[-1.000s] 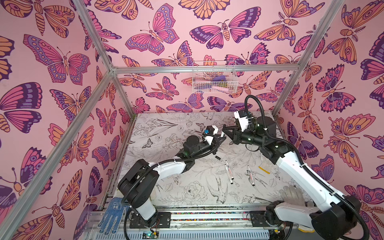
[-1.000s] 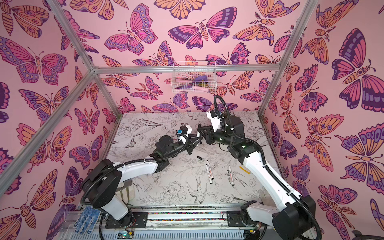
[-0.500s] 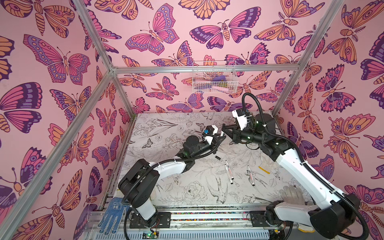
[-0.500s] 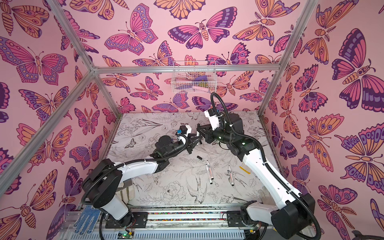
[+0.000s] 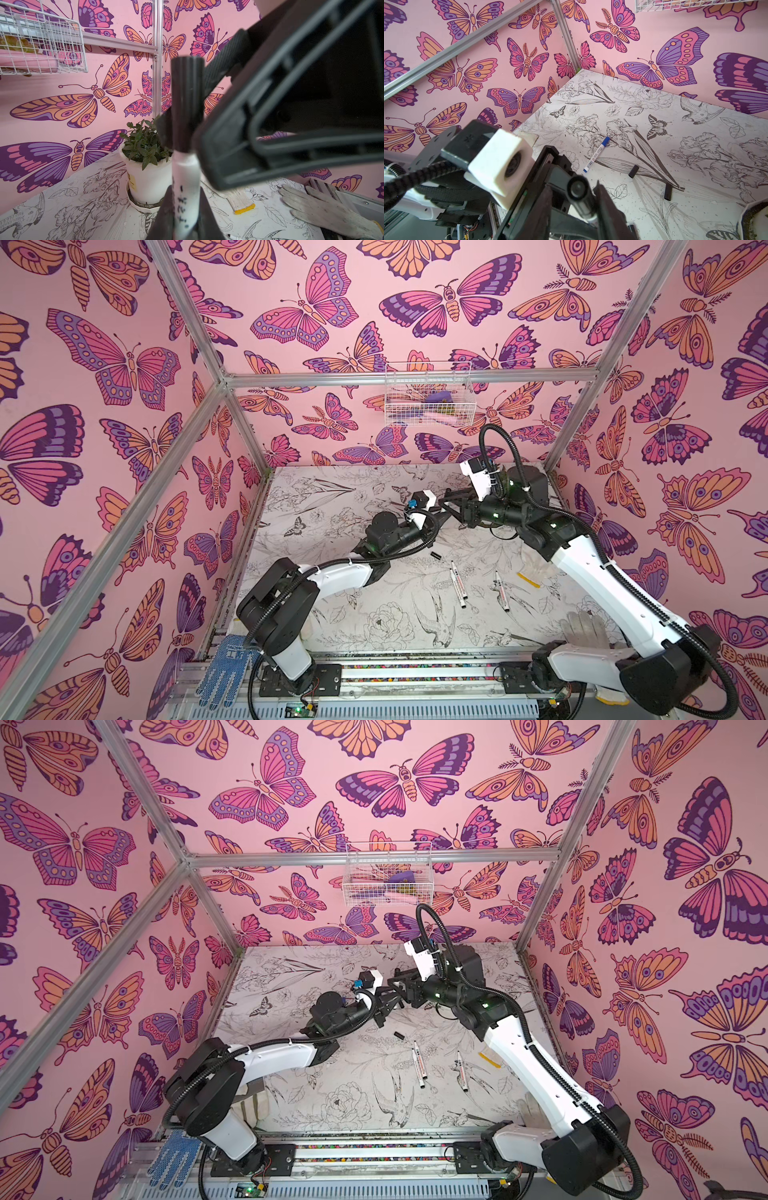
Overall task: Insert the pens into the pen caps
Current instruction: 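Press the black cap down onto the marker tip with the right gripper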
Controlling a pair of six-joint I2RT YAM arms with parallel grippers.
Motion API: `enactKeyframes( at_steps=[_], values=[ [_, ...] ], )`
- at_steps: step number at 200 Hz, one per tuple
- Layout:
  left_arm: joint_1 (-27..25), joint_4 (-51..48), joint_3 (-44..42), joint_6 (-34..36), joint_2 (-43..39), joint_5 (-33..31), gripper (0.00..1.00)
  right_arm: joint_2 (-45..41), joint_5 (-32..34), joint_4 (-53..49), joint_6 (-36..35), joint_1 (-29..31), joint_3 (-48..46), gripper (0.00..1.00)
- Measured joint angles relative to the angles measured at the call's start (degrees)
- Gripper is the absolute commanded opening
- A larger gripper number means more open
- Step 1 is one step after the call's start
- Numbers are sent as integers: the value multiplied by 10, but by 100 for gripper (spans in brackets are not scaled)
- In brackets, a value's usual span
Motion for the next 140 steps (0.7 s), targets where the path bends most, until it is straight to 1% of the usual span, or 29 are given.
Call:
enactKeyframes(
  at_steps=[17,38,140],
  values=[
    [0,0,0,0,0,-2,0,0,2,-2,0,3,1,48],
    [-1,0,-3,0,0,-4,0,-1,10,-7,0,7,2,49],
    [-2,5,-11,0,0,-14,0,2,41,-16,14,11,7,47]
  ],
)
